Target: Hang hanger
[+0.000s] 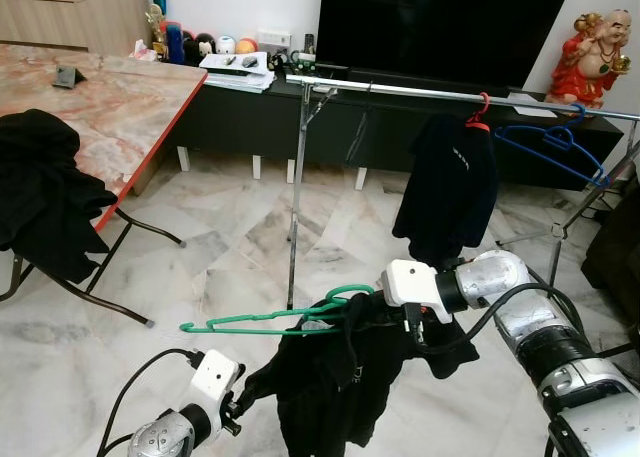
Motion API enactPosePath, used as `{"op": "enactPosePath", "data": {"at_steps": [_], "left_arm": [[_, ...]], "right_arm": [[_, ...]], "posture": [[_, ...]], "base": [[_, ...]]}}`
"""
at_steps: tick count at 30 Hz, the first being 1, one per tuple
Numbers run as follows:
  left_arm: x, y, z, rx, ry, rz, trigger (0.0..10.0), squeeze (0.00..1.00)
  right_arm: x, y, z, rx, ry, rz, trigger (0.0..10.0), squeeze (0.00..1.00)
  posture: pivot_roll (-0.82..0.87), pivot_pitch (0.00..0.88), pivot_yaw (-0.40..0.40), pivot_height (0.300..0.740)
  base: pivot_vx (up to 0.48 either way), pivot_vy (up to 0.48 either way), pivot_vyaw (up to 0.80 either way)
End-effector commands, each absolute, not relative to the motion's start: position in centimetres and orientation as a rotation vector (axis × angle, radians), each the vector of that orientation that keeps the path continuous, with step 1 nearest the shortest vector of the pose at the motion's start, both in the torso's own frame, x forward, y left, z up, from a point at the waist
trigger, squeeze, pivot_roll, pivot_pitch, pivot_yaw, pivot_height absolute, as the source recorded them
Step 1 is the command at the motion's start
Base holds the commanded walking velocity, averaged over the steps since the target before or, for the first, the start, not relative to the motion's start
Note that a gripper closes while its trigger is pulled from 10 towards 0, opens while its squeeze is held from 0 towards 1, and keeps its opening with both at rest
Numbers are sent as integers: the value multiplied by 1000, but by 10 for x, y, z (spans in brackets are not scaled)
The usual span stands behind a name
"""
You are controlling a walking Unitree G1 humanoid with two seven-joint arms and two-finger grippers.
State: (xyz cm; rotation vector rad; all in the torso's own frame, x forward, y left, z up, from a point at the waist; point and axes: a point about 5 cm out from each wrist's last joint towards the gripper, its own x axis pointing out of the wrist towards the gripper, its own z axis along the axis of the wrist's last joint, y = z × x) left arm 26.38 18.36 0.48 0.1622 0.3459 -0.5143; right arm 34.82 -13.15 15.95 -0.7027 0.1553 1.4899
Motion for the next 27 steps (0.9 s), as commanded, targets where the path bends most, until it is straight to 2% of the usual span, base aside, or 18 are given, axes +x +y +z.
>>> {"op": "enactPosePath", "data": {"at_steps": [1,17,18,19,20,27], "left_arm": [[265,181,4,146,343,-510,10000,0],[271,190,4,45,327,-371,10000,0],[272,189,5,32,322,-371,2902,0],[272,189,5,32,322,-371,2902,0],[272,189,5,26,319,-372,0,0],[272,189,4,25,320,-368,0,0]], "right_arm": [[352,-128,177,-730,77,1489,0,0],[351,-117,187,-733,14,1518,0,0],[351,-116,188,-732,13,1519,0,0],[351,-116,188,-732,13,1519,0,0],[351,-116,188,-731,12,1521,0,0],[351,-115,189,-727,5,1513,0,0]], "posture": [[49,37,-143,740],[46,38,-146,740],[45,37,-147,740],[45,37,-147,740],[45,37,-148,740],[45,40,-149,740]], "base": [[0,0,0],[0,0,0],[0,0,0],[0,0,0],[0,0,0],[0,0,0]]}}
